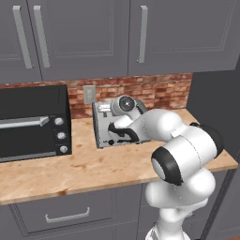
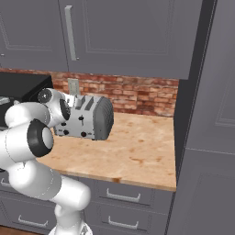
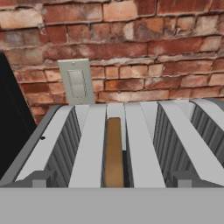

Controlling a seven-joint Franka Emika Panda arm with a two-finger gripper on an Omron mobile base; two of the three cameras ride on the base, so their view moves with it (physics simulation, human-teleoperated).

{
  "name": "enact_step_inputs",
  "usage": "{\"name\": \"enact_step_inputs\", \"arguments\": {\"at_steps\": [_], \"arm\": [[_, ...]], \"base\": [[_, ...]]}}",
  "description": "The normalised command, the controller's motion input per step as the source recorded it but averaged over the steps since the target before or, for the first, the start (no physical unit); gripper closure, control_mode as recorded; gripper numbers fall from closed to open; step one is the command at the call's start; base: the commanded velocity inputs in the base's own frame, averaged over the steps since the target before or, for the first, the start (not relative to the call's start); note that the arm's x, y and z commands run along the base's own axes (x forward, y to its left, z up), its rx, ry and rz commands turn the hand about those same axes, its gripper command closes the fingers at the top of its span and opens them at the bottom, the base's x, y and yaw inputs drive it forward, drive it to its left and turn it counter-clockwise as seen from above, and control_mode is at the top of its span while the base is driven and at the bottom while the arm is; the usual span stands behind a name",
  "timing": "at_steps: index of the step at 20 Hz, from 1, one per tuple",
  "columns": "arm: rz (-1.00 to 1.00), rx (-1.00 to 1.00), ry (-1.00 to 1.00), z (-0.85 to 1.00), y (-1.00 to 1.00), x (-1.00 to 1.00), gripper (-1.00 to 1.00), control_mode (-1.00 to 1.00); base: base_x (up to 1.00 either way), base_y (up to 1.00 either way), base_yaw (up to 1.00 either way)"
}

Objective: Start the toaster. Once the lever pops up, take the bread to the plate on the dining counter.

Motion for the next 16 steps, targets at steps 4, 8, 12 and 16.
{"name": "enact_step_inputs", "arguments": {"at_steps": [4,8,12,16], "arm": [[0.00,0.00,0.00,0.00,0.00,0.00,-1.00,-1.00],[0.00,0.00,0.00,0.00,0.00,0.00,-1.00,-1.00],[0.00,0.00,0.00,0.00,0.00,0.00,-1.00,-1.00],[0.00,0.00,0.00,0.00,0.00,0.00,-1.00,-1.00]], "base": [[0.00,0.00,0.00],[0.00,0.00,0.00],[0.00,0.00,0.00],[0.00,0.00,0.00]]}}
